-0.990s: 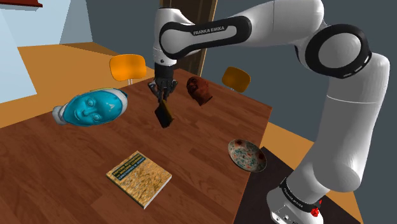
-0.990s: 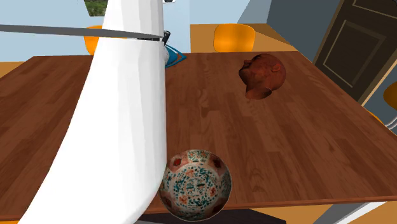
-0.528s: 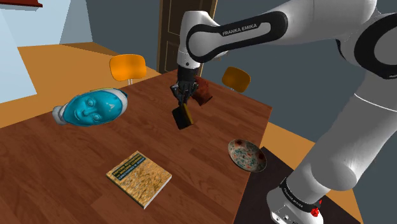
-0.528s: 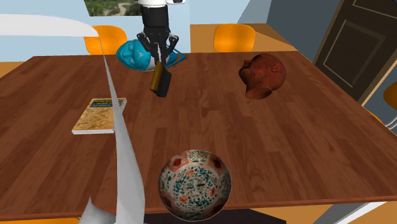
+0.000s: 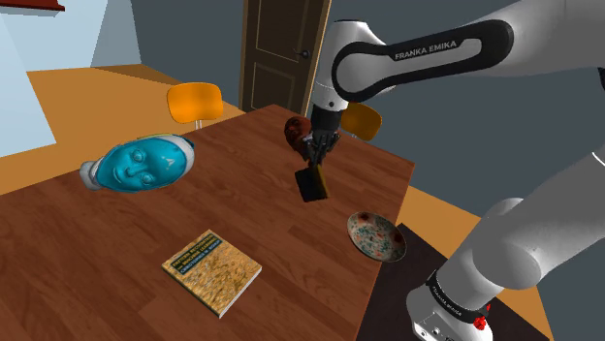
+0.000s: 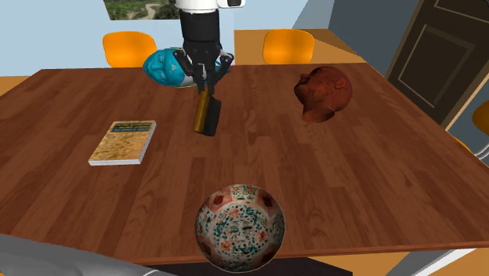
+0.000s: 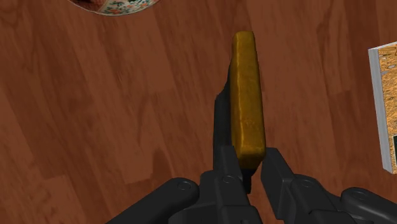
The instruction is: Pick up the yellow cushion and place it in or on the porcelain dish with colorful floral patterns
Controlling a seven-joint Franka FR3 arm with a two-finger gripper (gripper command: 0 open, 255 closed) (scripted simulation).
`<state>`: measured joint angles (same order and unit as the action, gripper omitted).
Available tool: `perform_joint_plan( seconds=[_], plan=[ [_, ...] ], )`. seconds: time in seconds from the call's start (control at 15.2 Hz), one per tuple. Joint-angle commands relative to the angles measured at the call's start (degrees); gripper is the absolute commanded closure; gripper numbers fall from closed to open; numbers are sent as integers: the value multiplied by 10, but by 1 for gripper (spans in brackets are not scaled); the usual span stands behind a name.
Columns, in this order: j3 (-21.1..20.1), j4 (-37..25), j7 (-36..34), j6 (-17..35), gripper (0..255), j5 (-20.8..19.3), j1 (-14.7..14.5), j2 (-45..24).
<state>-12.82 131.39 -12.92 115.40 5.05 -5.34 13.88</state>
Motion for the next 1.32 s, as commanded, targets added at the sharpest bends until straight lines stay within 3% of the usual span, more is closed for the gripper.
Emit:
perform_joint_plan(
  seconds=[0.0,0.46,0.86,1.25],
  plan=[
    [11,41,19,0,255,6,3,41],
    [58,160,79,-42,255,4,14,200],
    [107,240,131,-108,255,-25,36,343],
    [106,281,132,-57,255,-23,35,334]
  ],
)
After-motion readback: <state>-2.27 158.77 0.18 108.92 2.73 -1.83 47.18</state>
